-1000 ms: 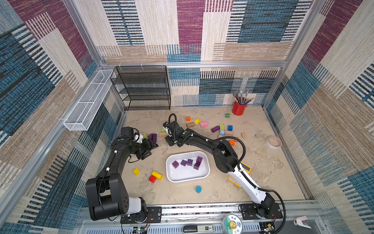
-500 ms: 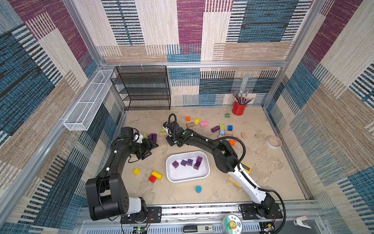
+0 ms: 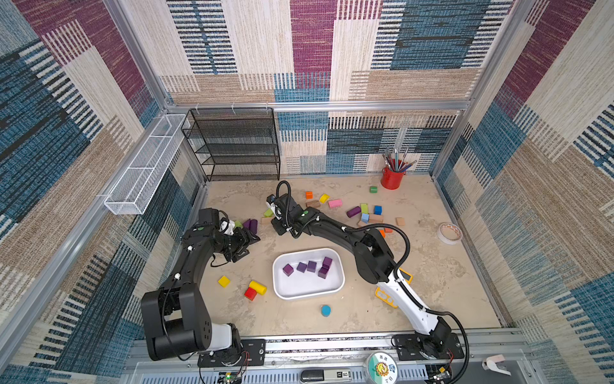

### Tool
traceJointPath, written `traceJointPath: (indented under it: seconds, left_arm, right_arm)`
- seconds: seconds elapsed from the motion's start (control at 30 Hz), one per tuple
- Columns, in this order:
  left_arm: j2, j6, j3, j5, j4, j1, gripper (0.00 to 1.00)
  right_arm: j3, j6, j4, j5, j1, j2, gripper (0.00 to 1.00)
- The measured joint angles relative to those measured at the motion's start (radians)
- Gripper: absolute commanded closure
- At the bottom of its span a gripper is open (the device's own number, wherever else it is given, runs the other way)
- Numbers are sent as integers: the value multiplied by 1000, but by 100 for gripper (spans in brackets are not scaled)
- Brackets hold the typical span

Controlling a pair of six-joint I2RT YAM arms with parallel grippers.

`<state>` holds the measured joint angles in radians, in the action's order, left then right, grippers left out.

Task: Pick purple bricks into the storage bin
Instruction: Pick up the building block from the center of the board, then place the building block in the storage box.

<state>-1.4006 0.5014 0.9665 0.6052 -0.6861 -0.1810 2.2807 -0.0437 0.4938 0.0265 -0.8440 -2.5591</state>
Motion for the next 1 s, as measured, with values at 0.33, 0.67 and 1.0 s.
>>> traceJointPath:
  seconds: [0.33,0.67,1.0]
  left_arm:
    - [-8,1,0,0,0,0,31]
    - [-9,3,0,0,0,-2,31]
    - [-9,11,0,3,1,-2,31]
  right_arm:
    - [-38,0,-3,0,0,71,71]
    - [-130,0,-26,0,0,169,72]
    - [-344,-1,-72,3,0,330,72]
